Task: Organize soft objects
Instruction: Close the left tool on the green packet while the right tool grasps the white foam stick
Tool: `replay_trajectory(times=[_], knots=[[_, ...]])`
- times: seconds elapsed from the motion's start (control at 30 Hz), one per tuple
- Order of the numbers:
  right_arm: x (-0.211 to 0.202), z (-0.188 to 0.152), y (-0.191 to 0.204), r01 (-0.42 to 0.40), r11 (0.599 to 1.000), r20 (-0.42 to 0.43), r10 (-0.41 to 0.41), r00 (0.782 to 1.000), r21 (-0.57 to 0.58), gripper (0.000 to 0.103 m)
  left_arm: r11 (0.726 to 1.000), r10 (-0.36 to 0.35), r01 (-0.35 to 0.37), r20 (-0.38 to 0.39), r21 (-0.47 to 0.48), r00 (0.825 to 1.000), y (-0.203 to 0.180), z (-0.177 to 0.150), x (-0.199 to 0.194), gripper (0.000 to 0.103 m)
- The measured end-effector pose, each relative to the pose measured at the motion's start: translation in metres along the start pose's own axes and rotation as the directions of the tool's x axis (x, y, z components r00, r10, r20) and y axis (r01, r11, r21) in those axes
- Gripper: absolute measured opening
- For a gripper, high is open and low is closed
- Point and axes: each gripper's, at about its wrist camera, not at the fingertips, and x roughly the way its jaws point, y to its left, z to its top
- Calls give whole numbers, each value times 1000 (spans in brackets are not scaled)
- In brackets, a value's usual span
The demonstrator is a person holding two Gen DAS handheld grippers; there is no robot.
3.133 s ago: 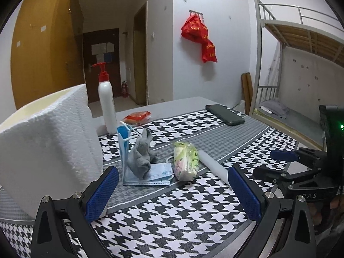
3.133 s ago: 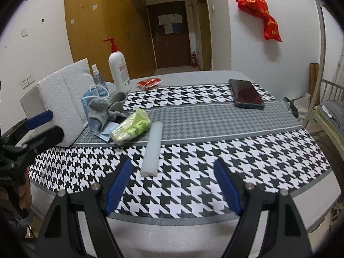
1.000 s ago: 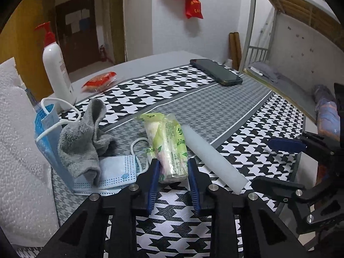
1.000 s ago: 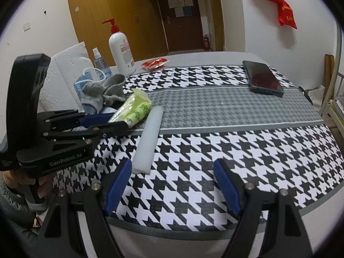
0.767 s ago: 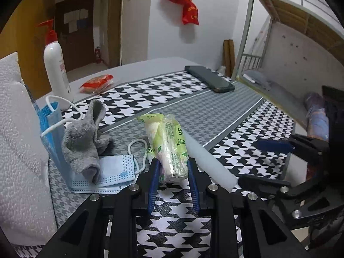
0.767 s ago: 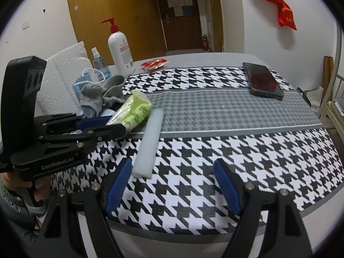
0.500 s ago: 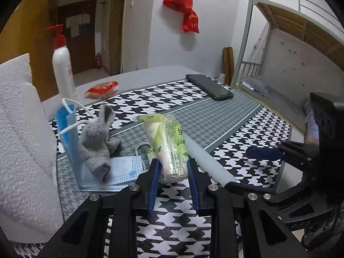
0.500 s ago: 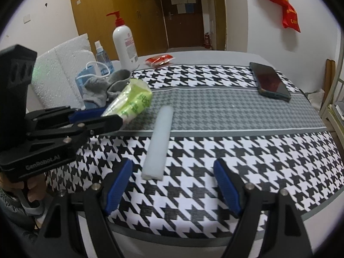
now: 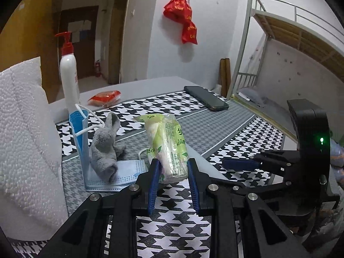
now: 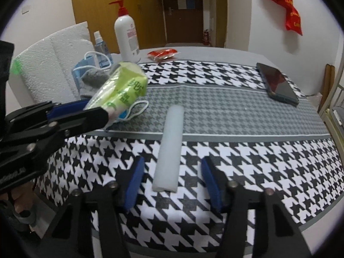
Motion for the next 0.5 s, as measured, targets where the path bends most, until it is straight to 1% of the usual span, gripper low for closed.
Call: replay_trajectory(times=[0.07, 0.1, 0.17, 0.27, 0.3, 0.4, 0.47, 0.5], knots=[[1, 0, 1, 21, 1000, -5, -21, 1000, -4, 48, 1000, 4, -4, 1, -11, 1000, 2, 0, -1, 28], [1, 1, 2, 34, 999, -7, -34, 999, -5, 44, 1000, 3, -3, 3, -12, 1000, 2, 1, -1, 28], [1, 1, 5, 42, 999, -13, -42, 999, -8, 42, 1000, 1, -1, 10, -9, 1000, 2, 1, -3, 28], [2, 0, 14, 89, 996, -15, -89, 996, -33, 35, 1000, 2, -2, 12, -10, 1000, 2, 0, -4, 28], [2, 0, 14, 86, 996, -18, -86, 996, -30, 31, 1000, 4, -3, 13, -12, 1000, 3, 0, -4, 28], [3, 2, 15, 93, 996, -26, -93, 995, -6, 24, 1000, 3, -2, 26, -12, 1000, 2, 0, -7, 28], [5, 3, 24, 133, 991, -16, -133, 991, -29, 23, 1000, -3, 4, 31, -10, 1000, 1, -1, -10, 28], [6, 3, 27, 140, 989, -7, -140, 990, -40, 23, 1000, -4, 4, 33, -7, 999, 0, -1, -10, 28]])
